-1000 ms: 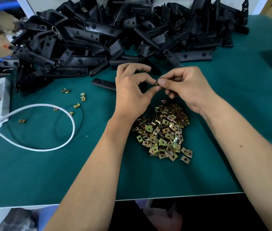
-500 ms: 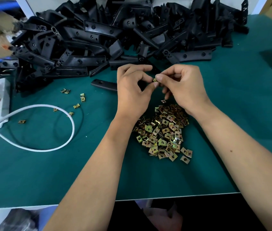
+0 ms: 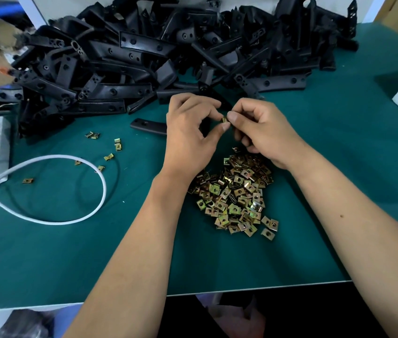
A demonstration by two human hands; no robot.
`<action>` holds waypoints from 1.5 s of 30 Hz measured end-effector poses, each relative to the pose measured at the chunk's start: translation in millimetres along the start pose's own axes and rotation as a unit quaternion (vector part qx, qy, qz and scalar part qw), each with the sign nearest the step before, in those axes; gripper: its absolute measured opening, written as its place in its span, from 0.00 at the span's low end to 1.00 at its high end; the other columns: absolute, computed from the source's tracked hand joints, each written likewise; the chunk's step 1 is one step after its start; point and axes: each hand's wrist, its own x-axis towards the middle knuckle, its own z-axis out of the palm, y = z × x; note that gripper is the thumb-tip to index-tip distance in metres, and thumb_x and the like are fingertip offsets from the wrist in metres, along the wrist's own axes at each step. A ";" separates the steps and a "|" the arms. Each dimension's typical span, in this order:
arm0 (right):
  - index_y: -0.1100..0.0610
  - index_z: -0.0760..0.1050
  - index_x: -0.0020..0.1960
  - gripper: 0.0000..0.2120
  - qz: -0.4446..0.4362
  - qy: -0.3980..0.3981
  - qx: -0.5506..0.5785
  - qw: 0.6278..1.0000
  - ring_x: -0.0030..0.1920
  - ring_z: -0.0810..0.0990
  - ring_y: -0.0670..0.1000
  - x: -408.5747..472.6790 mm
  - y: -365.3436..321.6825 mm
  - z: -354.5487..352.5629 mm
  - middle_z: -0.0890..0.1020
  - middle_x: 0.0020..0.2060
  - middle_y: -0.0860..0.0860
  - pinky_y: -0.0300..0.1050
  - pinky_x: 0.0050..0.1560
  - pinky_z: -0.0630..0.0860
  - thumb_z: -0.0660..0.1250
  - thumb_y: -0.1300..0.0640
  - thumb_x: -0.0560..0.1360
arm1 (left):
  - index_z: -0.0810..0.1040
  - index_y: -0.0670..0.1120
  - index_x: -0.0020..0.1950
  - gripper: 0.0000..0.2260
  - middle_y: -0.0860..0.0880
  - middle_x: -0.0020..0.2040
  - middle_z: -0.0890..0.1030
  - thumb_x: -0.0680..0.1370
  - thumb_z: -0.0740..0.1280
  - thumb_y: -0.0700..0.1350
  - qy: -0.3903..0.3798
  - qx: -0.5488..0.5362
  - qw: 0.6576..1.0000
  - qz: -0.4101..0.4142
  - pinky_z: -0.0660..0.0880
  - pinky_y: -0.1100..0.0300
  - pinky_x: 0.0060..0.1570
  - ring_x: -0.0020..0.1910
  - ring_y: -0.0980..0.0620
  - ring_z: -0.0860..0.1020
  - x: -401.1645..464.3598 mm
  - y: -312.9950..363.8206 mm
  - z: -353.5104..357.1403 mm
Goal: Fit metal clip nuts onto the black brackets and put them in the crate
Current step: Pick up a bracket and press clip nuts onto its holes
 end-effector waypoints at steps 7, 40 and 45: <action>0.51 0.76 0.40 0.13 0.037 -0.010 0.068 0.997 0.27 0.62 0.49 1.3 -1.5 -0.4 0.71 0.27 0.49 0.38 0.25 0.56 0.64 0.56 0.84 | 0.81 0.42 0.42 0.07 0.52 0.53 0.85 0.74 0.76 0.43 -0.031 0.021 0.999 0.030 0.71 0.40 0.57 0.59 0.44 0.75 1.4 -0.8 0.7; 0.54 0.78 0.38 0.13 0.013 0.180 0.033 0.983 0.32 0.71 0.45 5.9 0.1 24.0 0.74 0.29 0.44 0.44 0.34 0.67 0.66 0.55 0.81 | 0.74 0.41 0.40 0.07 0.50 0.60 0.84 0.75 0.70 0.40 0.000 0.065 0.997 0.029 0.72 0.42 0.57 0.63 0.44 0.73 1.2 15.3 15.7; 0.55 0.78 0.39 0.12 0.004 0.195 0.038 0.980 0.33 0.72 0.45 5.3 -1.7 28.2 0.75 0.30 0.45 0.44 0.35 0.69 0.66 0.57 0.82 | 0.74 0.39 0.40 0.07 0.49 0.59 0.84 0.75 0.71 0.38 0.007 0.046 0.999 0.021 0.72 0.45 0.59 0.62 0.44 0.73 2.7 16.9 16.7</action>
